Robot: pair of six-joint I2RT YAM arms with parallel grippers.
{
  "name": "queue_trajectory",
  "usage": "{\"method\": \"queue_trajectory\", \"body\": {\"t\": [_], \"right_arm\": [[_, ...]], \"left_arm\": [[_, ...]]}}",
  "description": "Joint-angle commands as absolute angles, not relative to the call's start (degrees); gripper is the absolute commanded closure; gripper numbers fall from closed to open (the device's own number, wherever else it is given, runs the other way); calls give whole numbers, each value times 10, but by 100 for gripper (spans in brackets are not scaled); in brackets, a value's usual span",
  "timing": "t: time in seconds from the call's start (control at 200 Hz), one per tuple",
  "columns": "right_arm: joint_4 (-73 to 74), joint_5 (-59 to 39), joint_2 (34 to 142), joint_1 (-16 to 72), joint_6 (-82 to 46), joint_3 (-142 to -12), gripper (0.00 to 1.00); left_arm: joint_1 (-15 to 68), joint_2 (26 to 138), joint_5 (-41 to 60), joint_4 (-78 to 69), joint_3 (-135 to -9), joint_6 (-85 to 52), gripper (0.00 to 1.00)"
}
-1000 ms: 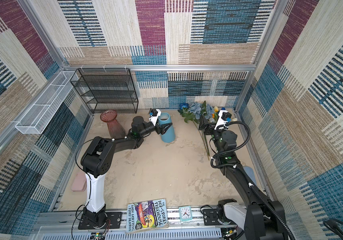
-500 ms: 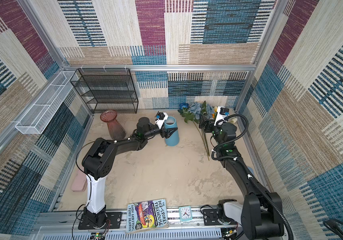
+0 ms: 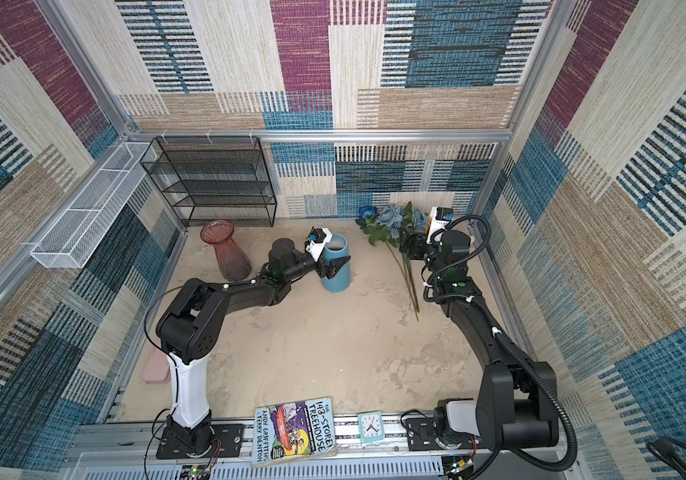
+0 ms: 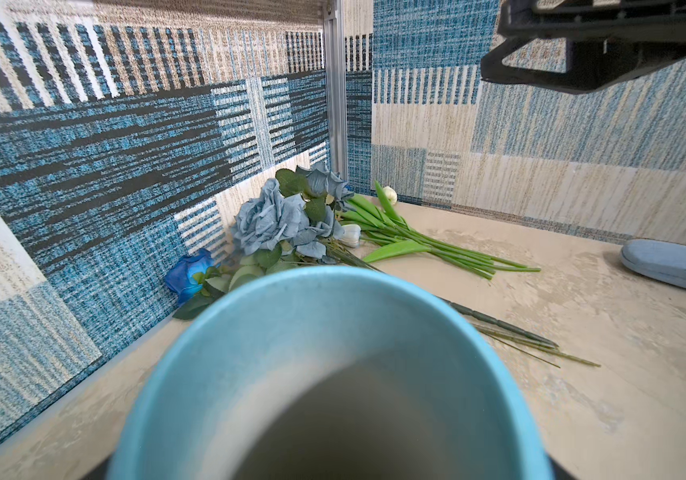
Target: Arrange the flowers into the vase
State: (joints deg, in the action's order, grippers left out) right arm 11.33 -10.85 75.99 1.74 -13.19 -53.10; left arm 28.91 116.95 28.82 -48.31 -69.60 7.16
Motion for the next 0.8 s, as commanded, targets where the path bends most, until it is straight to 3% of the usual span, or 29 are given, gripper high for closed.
{"method": "queue_trajectory", "body": {"t": [0.0, 0.04, 0.18, 0.586, 0.791], "right_arm": [[63, -91, 774, 11, -124, -551, 11], [50, -86, 780, 9, -121, -560, 11], [29, -74, 793, 2, -113, -571, 13], [-19, -57, 838, 1, -101, -611, 12], [-76, -46, 921, -2, -81, -660, 25]], "left_arm": [[287, 1166, 276, -531, -685, 98, 45], [287, 1161, 271, -536, -680, 102, 30], [286, 1146, 264, -533, -667, 118, 1], [278, 1097, 302, -496, -668, 126, 0], [279, 966, 303, -429, -639, 152, 0]]}}
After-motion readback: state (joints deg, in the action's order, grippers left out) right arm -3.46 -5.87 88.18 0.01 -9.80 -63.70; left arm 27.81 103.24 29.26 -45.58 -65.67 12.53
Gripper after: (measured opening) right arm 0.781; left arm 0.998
